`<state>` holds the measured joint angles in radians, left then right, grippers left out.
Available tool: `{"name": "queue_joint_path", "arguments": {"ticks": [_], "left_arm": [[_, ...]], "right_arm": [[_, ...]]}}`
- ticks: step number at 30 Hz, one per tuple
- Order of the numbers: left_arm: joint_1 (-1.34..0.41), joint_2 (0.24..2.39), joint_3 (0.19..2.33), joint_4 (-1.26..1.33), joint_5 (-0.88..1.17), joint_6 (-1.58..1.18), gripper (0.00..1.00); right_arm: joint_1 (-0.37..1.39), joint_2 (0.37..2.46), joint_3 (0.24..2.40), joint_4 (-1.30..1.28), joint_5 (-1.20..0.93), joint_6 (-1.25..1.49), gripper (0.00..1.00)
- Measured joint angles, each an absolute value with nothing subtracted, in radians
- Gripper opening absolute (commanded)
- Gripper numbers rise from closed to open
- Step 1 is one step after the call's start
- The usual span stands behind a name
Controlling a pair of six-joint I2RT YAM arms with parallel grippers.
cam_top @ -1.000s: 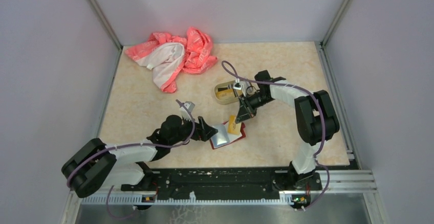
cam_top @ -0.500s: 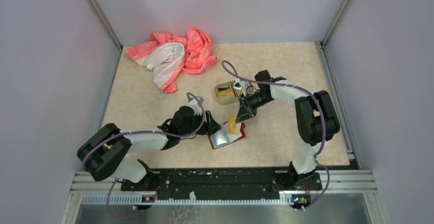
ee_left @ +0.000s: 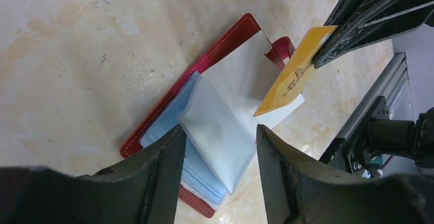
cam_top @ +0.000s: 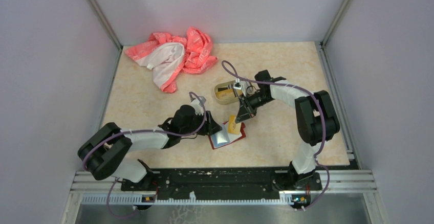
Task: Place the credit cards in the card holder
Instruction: Insert the credit card into the card holder.
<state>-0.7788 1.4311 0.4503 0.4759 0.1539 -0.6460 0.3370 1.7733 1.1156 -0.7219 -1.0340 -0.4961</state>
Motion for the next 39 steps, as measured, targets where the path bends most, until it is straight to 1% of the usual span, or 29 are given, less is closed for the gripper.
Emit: {"name": "queue_joint_path", "arguments": {"ticks": [4,15,21,27,30,34,36,39], "left_arm": [[-0.779,1.423,0.45,0.488,0.188,-0.662,0.54],[-0.779,1.407,0.45,0.564,0.284,-0.692,0.55],[-0.779,1.518,0.451,0.702,0.367,-0.733,0.56],[-0.779,1.664,0.464,0.867,0.454,-0.79,0.56],[-0.779,1.718,0.474,0.954,0.49,-0.822,0.63],[-0.785,1.792,0.502,1.065,0.535,-0.865,0.66],[-0.789,1.821,0.518,1.094,0.545,-0.876,0.65],[-0.791,1.859,0.533,1.127,0.551,-0.891,0.59]], "right_arm": [[0.337,1.772,1.116,-0.723,-1.034,-0.496,0.0],[0.319,1.749,1.116,-0.723,-1.034,-0.497,0.0],[0.289,1.732,1.116,-0.723,-1.033,-0.496,0.0],[0.237,1.66,1.115,-0.706,-1.046,-0.477,0.0],[0.225,1.629,1.113,-0.672,-1.053,-0.452,0.0],[0.221,1.611,1.112,-0.638,-1.066,-0.424,0.0],[0.22,1.61,1.112,-0.628,-1.07,-0.417,0.0],[0.219,1.608,1.106,-0.613,-1.072,-0.405,0.0]]}}
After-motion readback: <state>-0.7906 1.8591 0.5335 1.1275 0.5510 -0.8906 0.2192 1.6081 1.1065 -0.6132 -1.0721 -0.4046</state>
